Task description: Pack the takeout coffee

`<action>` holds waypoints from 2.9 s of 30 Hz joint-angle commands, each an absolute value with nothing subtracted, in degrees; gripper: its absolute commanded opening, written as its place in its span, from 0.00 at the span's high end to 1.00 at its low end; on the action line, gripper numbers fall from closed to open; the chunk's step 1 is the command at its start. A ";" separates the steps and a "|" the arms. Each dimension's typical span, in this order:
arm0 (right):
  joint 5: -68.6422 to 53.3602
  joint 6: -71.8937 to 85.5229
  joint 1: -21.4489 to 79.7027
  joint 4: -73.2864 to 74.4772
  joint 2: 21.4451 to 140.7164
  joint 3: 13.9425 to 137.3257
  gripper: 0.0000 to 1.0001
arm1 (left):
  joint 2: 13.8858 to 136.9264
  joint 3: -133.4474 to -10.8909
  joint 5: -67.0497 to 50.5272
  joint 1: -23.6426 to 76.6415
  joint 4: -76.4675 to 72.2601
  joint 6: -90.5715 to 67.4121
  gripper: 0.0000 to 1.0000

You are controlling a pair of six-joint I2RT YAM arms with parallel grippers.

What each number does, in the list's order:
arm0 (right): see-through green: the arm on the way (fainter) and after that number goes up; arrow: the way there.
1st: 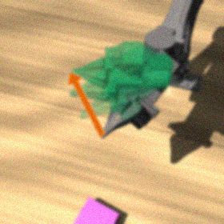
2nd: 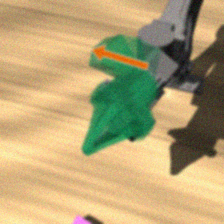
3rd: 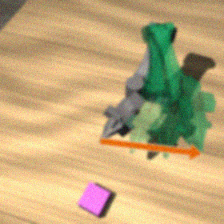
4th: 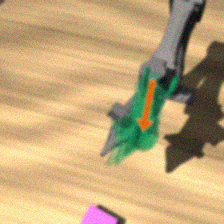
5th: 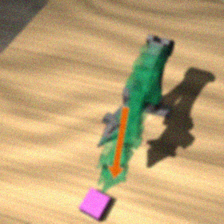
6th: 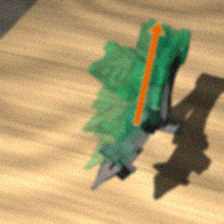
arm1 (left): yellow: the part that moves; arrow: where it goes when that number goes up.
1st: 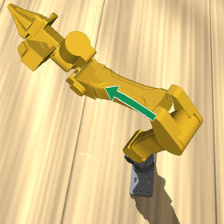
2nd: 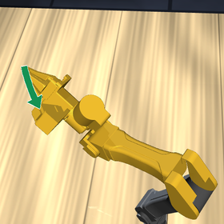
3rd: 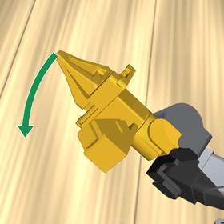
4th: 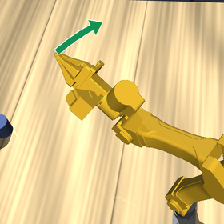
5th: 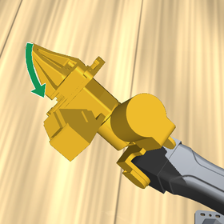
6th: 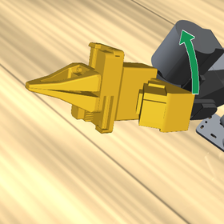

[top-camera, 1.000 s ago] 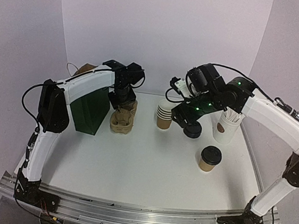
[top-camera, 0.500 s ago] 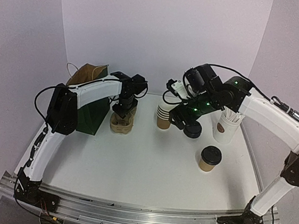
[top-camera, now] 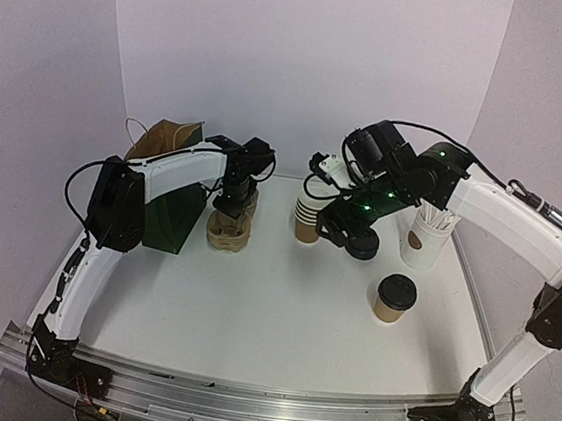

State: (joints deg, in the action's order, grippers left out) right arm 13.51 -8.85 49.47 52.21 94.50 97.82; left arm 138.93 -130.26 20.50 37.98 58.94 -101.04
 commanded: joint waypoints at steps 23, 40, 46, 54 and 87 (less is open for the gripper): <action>12.22 -9.14 49.47 53.79 95.71 100.33 0.12 | 137.94 -126.81 18.68 37.27 57.06 -103.86 0.82; 12.04 -9.16 49.46 53.79 96.69 100.56 0.12 | 133.82 -127.41 21.31 37.27 57.39 -101.17 0.96; 12.21 -9.49 49.44 53.78 96.94 100.58 0.12 | 132.92 -127.08 20.69 37.27 57.23 -100.86 0.97; 12.30 -9.67 49.46 53.70 97.31 100.50 0.12 | 131.10 -127.35 20.98 37.35 55.48 -99.05 0.97; 24.17 -6.05 43.70 52.99 95.05 104.99 0.11 | 120.04 -123.28 18.93 48.94 55.52 -92.46 0.98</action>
